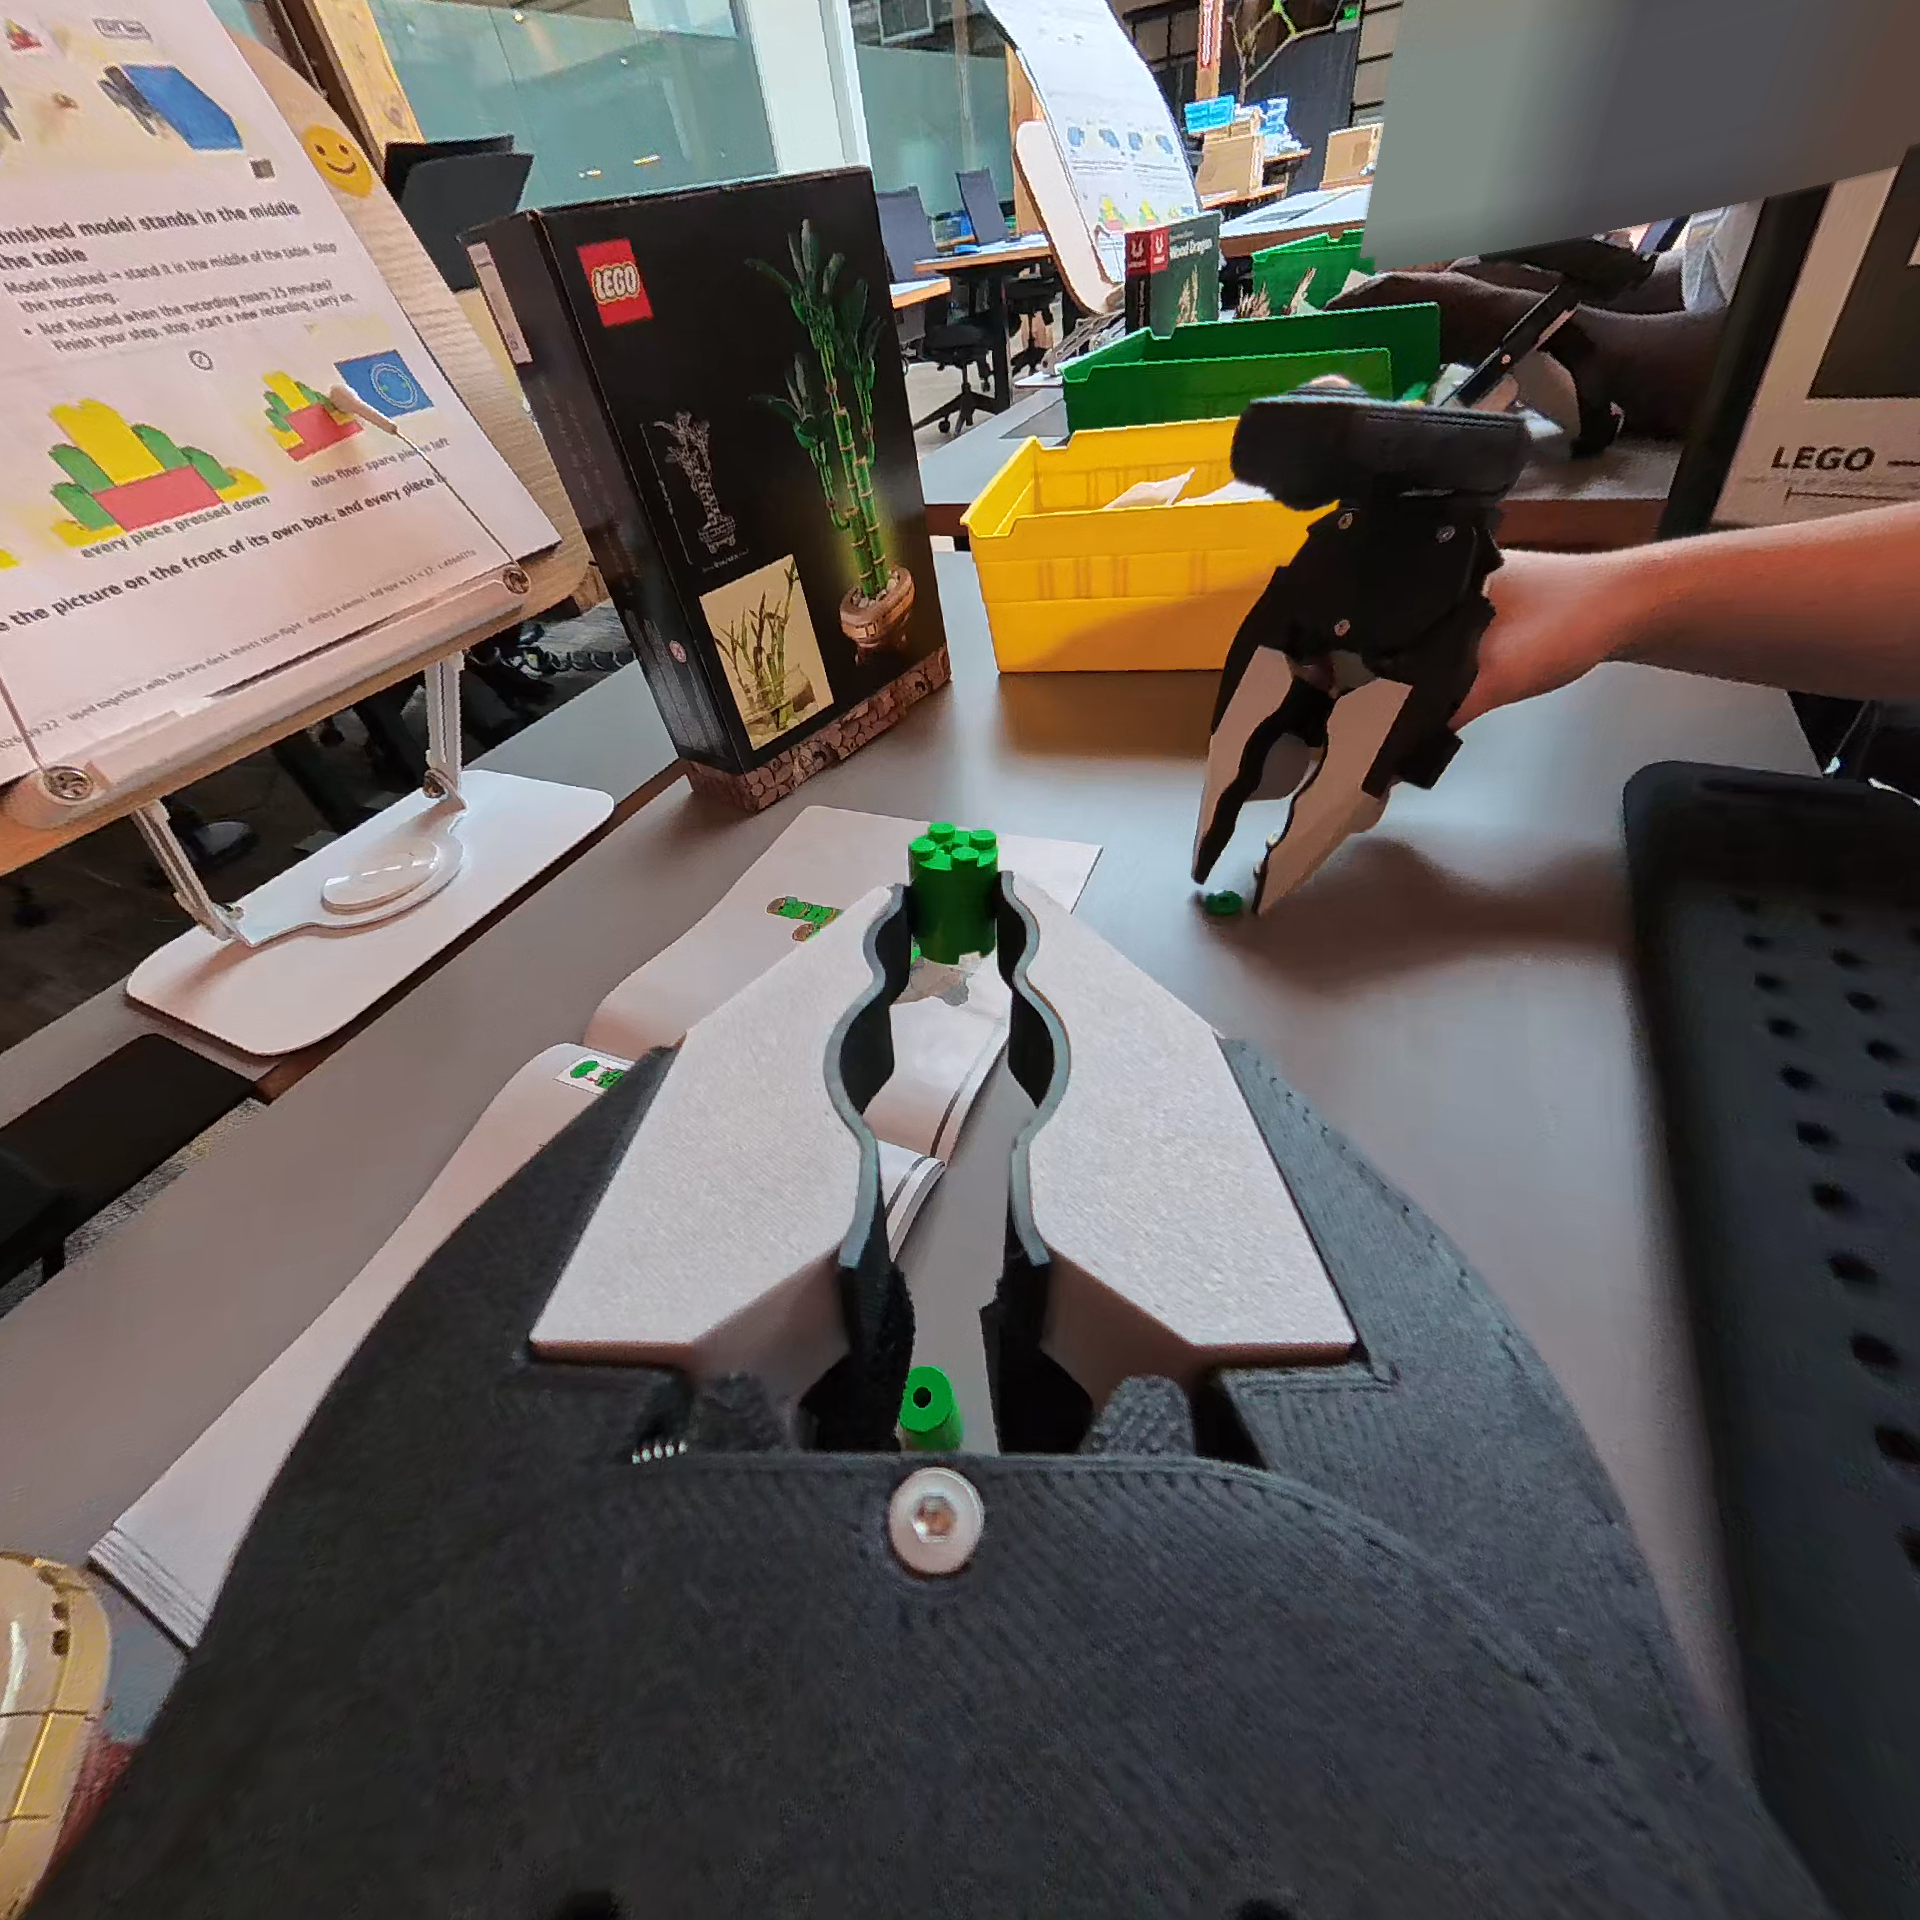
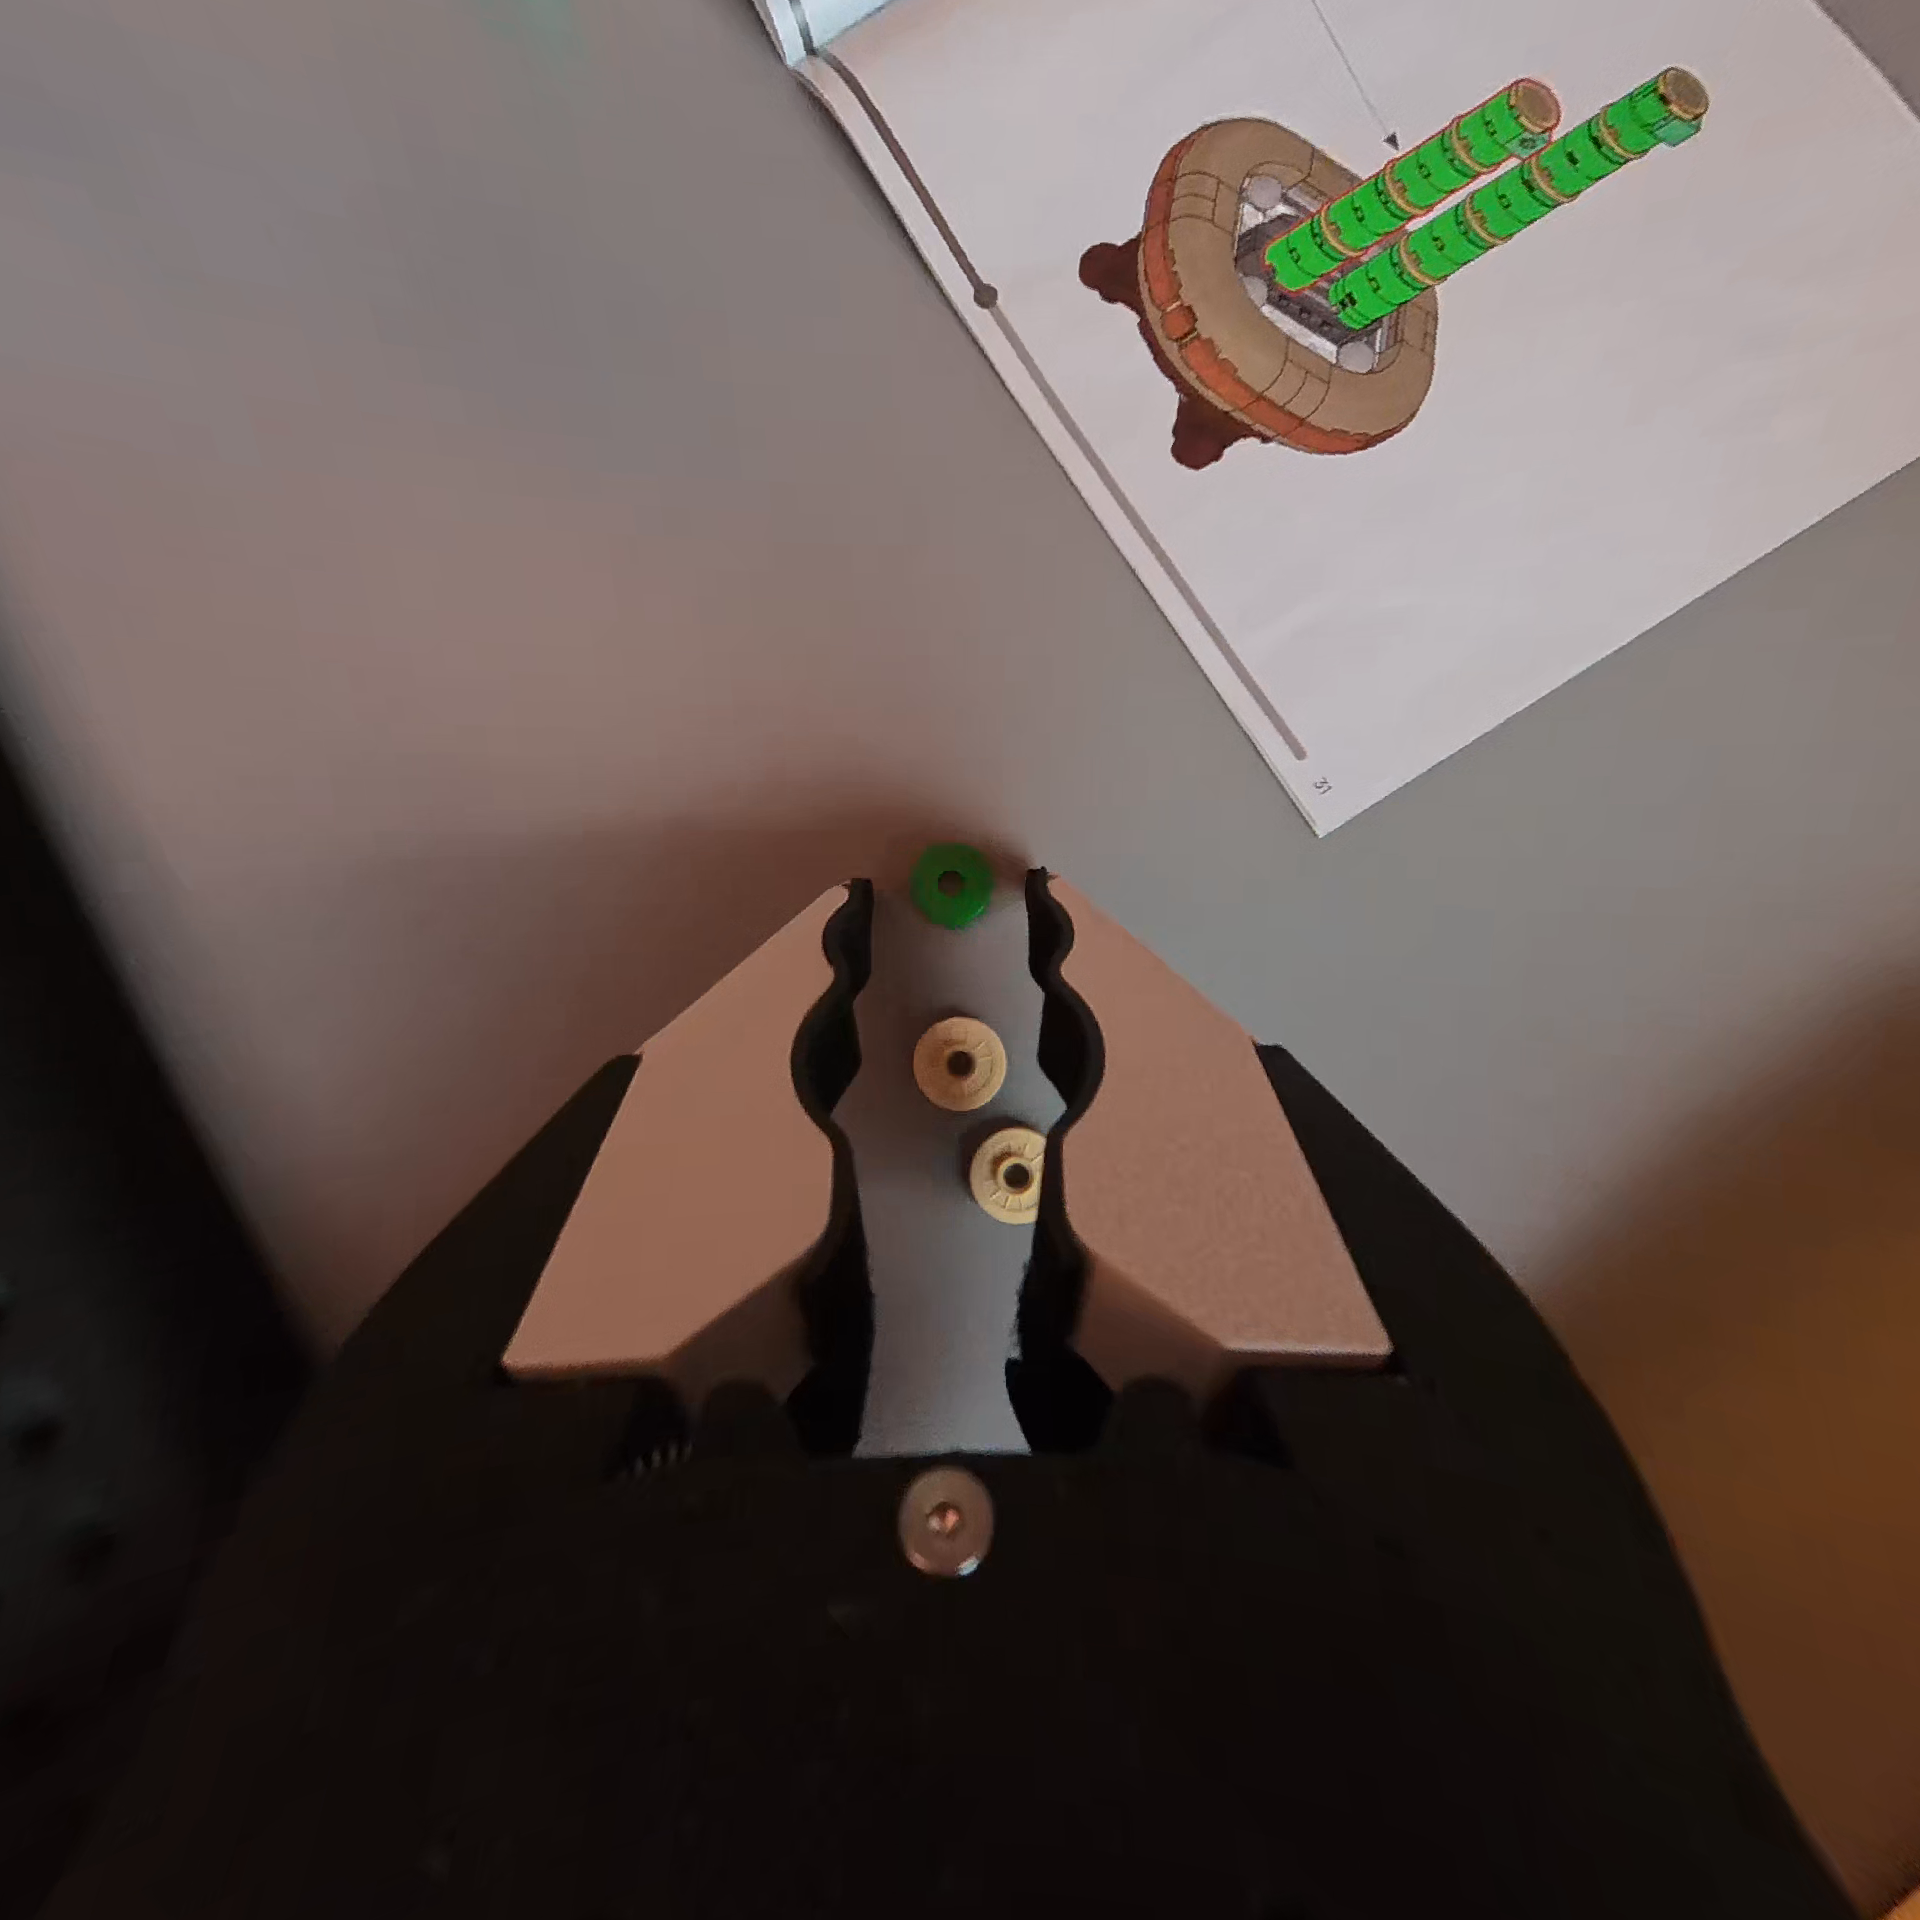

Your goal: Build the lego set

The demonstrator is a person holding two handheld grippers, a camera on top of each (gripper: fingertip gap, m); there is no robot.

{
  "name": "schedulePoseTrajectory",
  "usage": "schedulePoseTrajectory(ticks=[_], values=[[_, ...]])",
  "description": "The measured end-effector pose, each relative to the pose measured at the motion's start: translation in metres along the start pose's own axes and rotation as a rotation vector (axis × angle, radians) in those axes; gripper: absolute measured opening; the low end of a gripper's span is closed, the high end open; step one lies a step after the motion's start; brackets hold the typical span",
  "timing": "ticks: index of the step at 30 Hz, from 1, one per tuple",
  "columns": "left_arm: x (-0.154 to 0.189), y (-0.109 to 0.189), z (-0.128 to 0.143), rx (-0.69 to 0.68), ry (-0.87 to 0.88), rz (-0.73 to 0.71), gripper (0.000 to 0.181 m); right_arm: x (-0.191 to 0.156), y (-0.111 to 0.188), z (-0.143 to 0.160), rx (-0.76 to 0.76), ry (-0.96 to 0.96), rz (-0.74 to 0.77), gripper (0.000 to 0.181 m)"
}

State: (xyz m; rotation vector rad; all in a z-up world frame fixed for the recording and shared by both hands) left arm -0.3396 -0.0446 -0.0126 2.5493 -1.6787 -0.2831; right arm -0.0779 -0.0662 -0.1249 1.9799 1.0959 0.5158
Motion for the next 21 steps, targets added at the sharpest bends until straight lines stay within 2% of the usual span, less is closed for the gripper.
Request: schedulePoseTrajectory(ticks=[3,4,9,11,12,13,18,21], values=[[0.000,-0.001,0.002,-0.008,0.001,0.002,0.014,0.002,-0.003,-0.001,0.003,-0.007,0.006,0.026],[0.000,-0.002,0.002,-0.011,0.000,0.002,0.014,0.002,-0.002,-0.001,0.006,-0.003,0.004,0.015],[0.001,-0.004,0.005,-0.022,0.001,0.010,0.014,0.000,-0.002,0.000,0.022,0.024,0.011,0.015],[0.002,-0.006,0.006,-0.031,0.001,0.020,0.014,-0.001,-0.002,0.001,0.030,0.020,0.018,0.025],[0.004,-0.008,0.007,-0.036,-0.001,0.026,0.014,-0.001,-0.001,0.001,0.028,0.017,0.018,0.025],[0.005,-0.009,0.009,-0.042,-0.004,0.033,0.014,-0.003,-0.001,0.002,0.029,0.021,0.008,0.014],[0.017,-0.022,0.015,-0.071,-0.004,0.089,0.015,-0.008,-0.001,0.002,0.029,0.033,0.011,0.014],[0.034,-0.036,0.022,-0.115,-0.014,0.153,0.015,-0.014,0.007,-0.014,0.135,0.012,-0.010,0.014]])
Point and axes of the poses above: each gripper's, where its closed fingertips meet, y back along the fingers, z out of its underside, x = y × z across the jaws, the point moved 6 cm from there along y, back along the fingers, and after that the axes turned 1 degree about y, right-handed, at the moved point
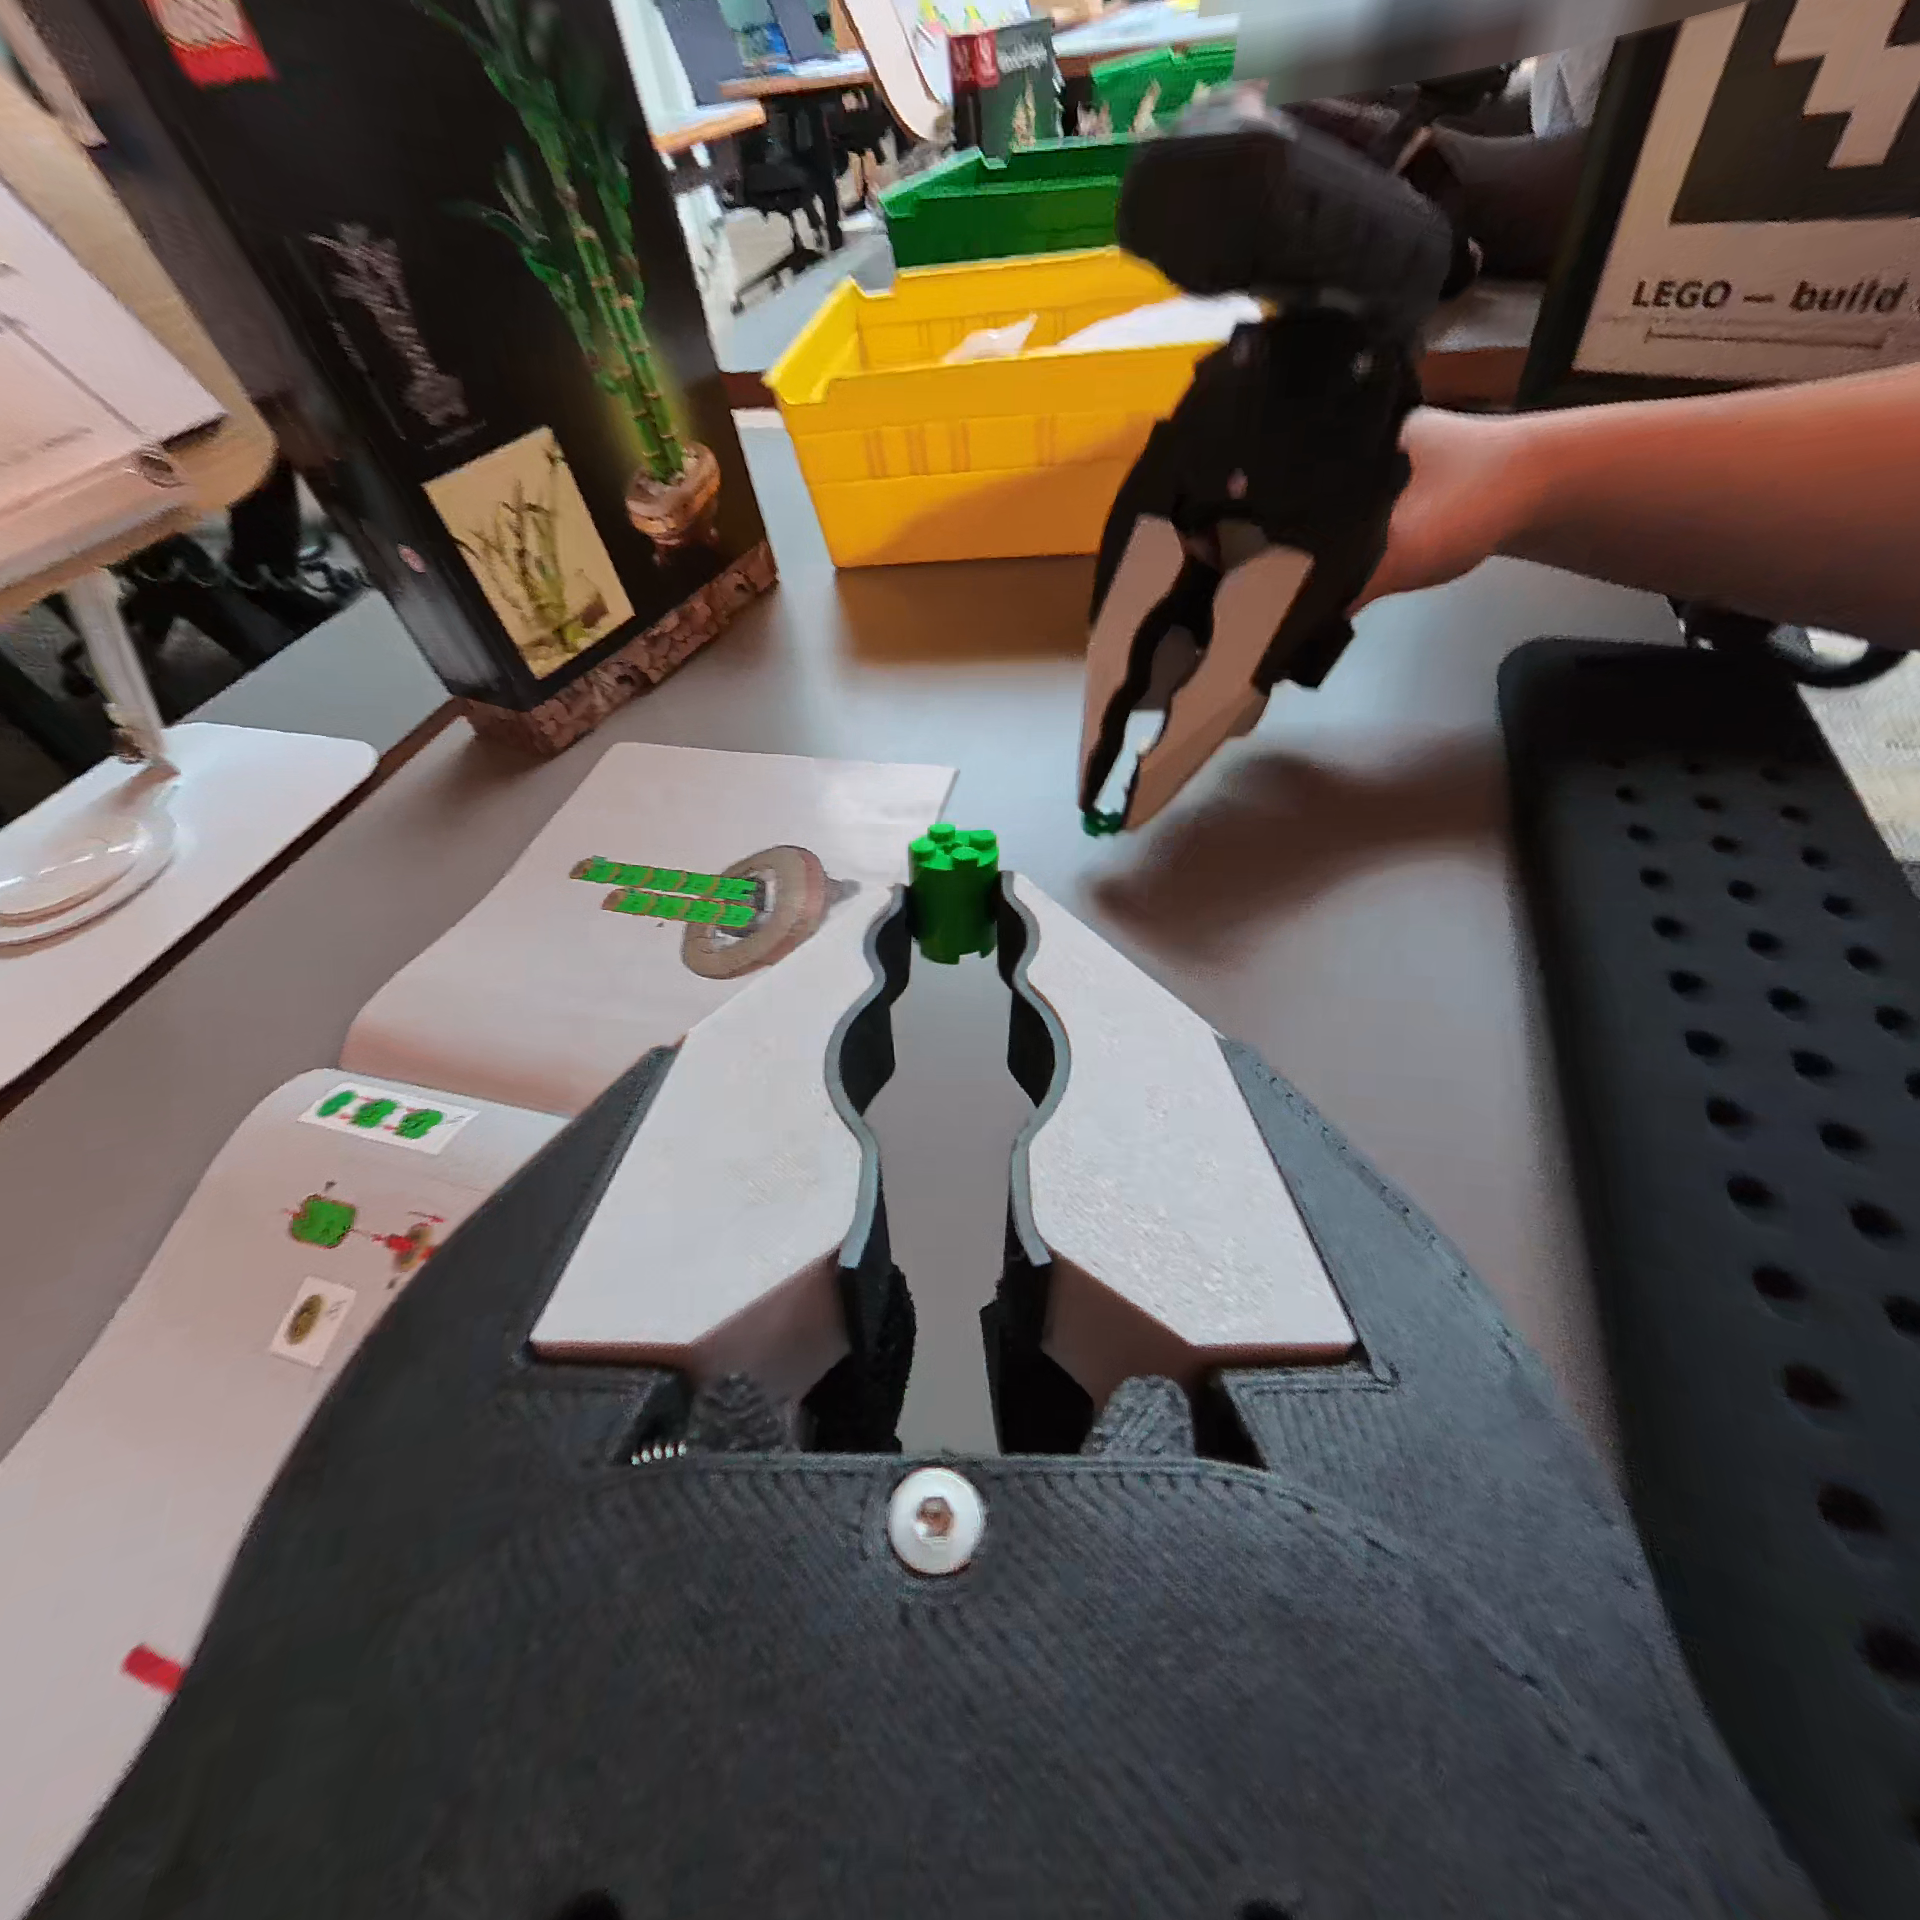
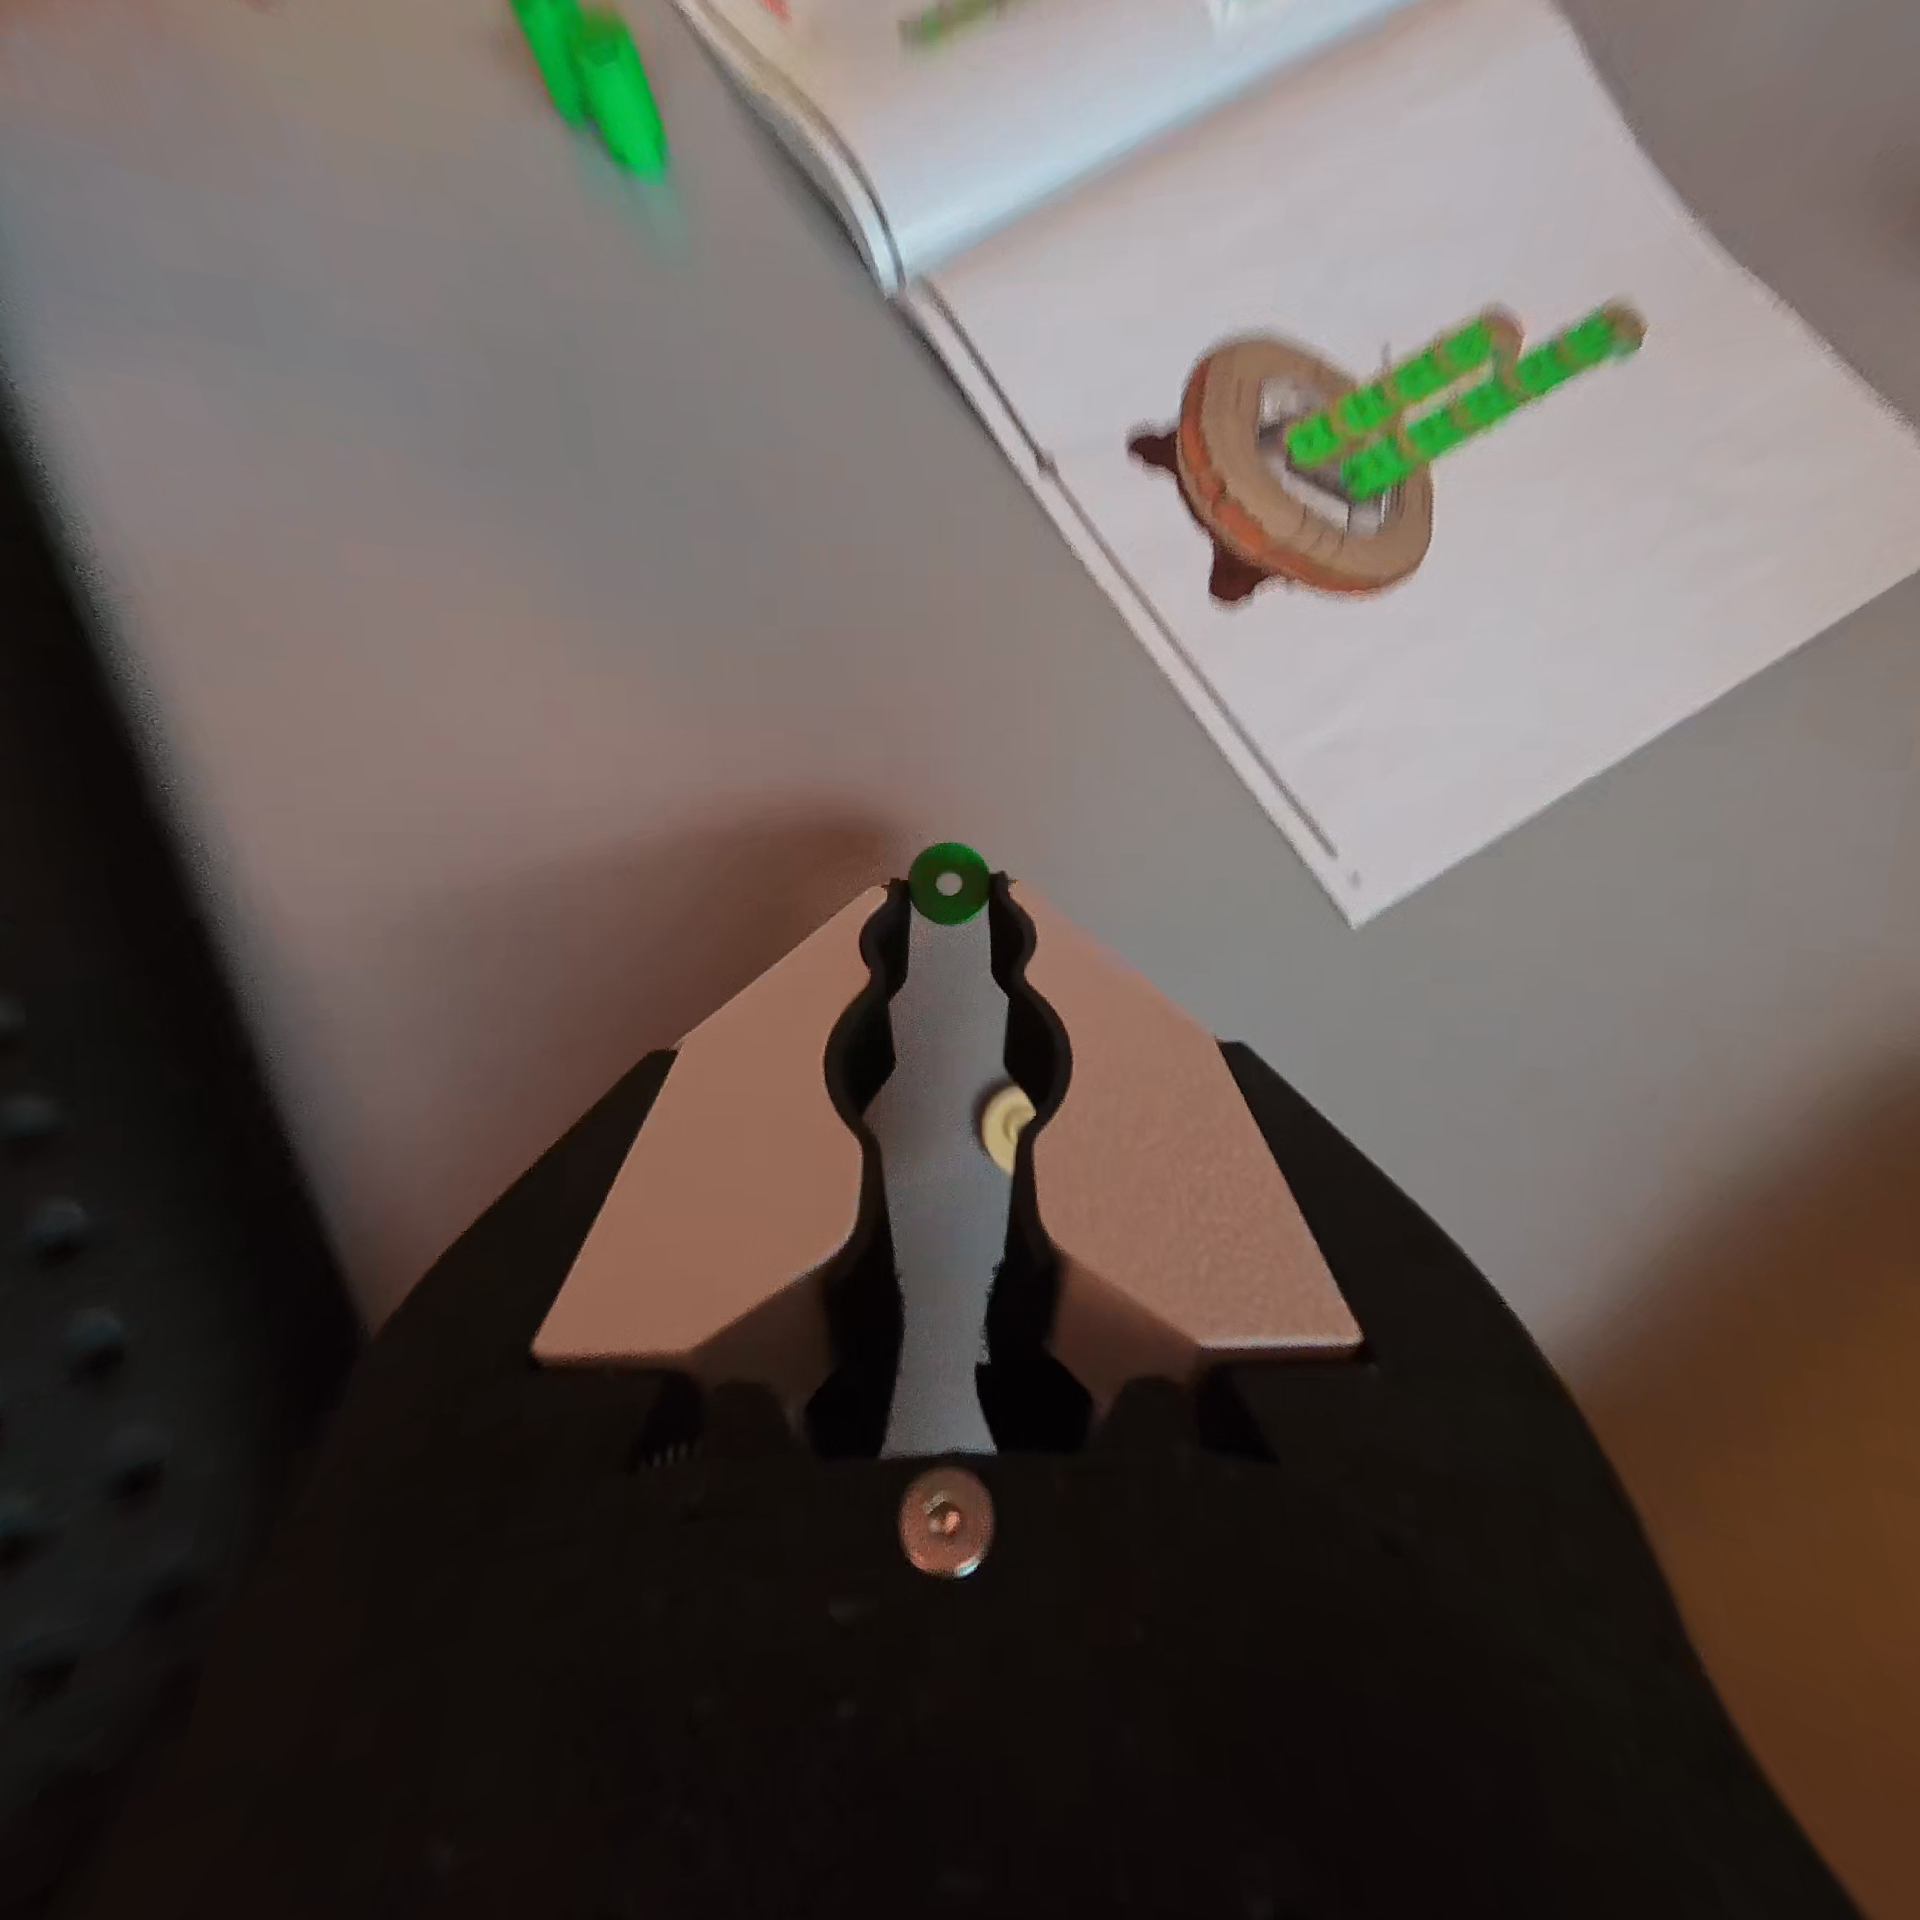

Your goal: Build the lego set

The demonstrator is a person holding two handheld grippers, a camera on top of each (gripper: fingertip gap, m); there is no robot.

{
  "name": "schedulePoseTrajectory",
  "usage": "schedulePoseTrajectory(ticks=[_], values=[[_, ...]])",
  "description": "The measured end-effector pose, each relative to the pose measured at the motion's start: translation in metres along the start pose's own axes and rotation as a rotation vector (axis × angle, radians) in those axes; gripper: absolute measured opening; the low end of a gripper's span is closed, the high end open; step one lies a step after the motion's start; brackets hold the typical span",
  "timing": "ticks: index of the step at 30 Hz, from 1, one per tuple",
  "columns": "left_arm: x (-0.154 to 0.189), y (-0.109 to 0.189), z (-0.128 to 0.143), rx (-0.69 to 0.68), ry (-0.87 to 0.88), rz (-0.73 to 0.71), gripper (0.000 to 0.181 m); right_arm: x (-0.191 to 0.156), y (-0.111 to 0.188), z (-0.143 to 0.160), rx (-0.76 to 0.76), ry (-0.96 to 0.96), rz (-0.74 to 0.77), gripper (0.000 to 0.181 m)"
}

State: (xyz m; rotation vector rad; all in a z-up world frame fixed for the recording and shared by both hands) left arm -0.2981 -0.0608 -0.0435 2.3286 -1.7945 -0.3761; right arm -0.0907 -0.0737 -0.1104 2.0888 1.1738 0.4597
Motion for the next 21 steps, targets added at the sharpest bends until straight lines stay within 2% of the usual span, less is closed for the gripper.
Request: schedulePoseTrajectory(ticks=[4,7,10,15,21], values=[[0.016,-0.018,0.011,-0.118,-0.086,0.020,0.015,-0.020,0.019,-0.049,0.293,-0.083,-0.151,0.014],[0.022,-0.024,0.014,-0.150,-0.113,0.032,0.015,-0.033,0.024,-0.077,0.417,-0.098,-0.242,0.014],[0.026,-0.027,0.014,-0.148,-0.110,0.050,0.015,-0.042,0.018,-0.089,0.429,-0.073,-0.286,0.014],[0.031,-0.028,0.008,-0.075,-0.024,0.110,0.015,-0.049,0.012,-0.091,0.333,-0.001,-0.246,0.014],[0.029,-0.021,-0.007,0.015,-0.038,0.045,0.015,-0.055,0.024,-0.114,0.352,0.021,-0.240,0.014]])
Point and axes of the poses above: each gripper's, where its closed fingertips meet, y back along the fingers, z out of its underside, x = y × z across the jaws, the point moved 6 cm from there along y, back along the fingers, and after that the axes turned 1 degree about y, right-handed, at the moved point
